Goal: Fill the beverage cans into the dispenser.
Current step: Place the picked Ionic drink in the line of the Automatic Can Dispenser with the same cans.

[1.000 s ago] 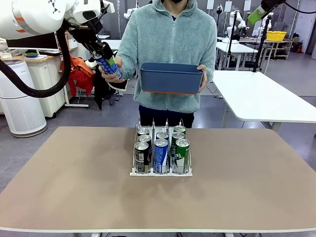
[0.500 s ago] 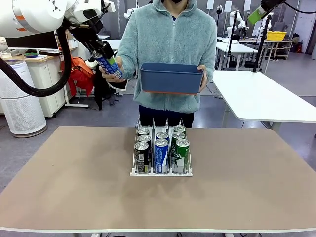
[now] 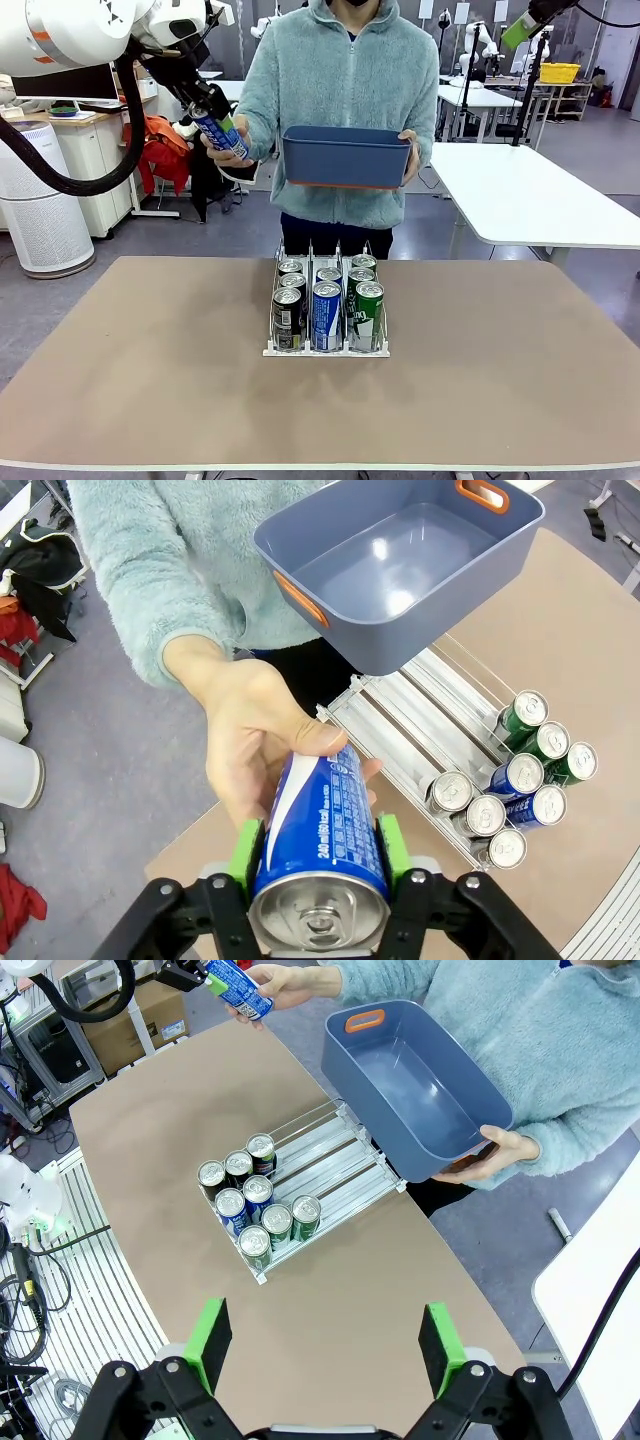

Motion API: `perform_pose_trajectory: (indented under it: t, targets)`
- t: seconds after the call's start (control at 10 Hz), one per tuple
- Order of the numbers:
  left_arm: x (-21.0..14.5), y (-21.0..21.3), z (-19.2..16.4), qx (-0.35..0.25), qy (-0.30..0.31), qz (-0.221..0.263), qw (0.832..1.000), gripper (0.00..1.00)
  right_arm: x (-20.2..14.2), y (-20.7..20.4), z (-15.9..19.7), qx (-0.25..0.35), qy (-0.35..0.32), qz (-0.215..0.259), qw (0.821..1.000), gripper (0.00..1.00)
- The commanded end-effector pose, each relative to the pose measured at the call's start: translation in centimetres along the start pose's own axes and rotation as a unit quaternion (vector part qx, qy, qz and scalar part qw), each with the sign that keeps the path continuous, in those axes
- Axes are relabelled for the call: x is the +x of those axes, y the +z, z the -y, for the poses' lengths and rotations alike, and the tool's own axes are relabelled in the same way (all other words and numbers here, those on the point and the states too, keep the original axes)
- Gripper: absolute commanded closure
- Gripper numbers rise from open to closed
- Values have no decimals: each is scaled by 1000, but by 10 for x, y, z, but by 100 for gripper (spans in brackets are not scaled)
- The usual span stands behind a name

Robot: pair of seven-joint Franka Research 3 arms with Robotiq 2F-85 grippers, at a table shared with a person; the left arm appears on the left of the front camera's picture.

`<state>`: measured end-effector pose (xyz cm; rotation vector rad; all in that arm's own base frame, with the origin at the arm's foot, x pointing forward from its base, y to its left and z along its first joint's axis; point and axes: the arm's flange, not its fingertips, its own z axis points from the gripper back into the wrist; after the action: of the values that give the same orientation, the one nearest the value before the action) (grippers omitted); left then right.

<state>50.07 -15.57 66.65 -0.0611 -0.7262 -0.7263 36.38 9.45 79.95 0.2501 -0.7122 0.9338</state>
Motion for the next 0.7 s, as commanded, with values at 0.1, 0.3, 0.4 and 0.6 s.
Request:
perform_pose_trajectory:
  t: [0.1, 0.3, 0.4, 0.6]
  targets:
    - [-2, 0, -2, 2, -2, 1, 1000, 98, 1, -2, -3, 1, -7, 4, 1000, 0]
    - [-3, 3, 6, 12, 14, -23, 1000, 43, 1, -2, -3, 1, -7, 4, 1000, 0]
    - [-2, 5, 16, 5, 22, -20, 1000, 43, 1, -2, -3, 1, -7, 4, 1000, 0]
    - [-2, 0, 19, 3, 11, -21, 1000, 43, 1, -2, -3, 1, -7, 4, 1000, 0]
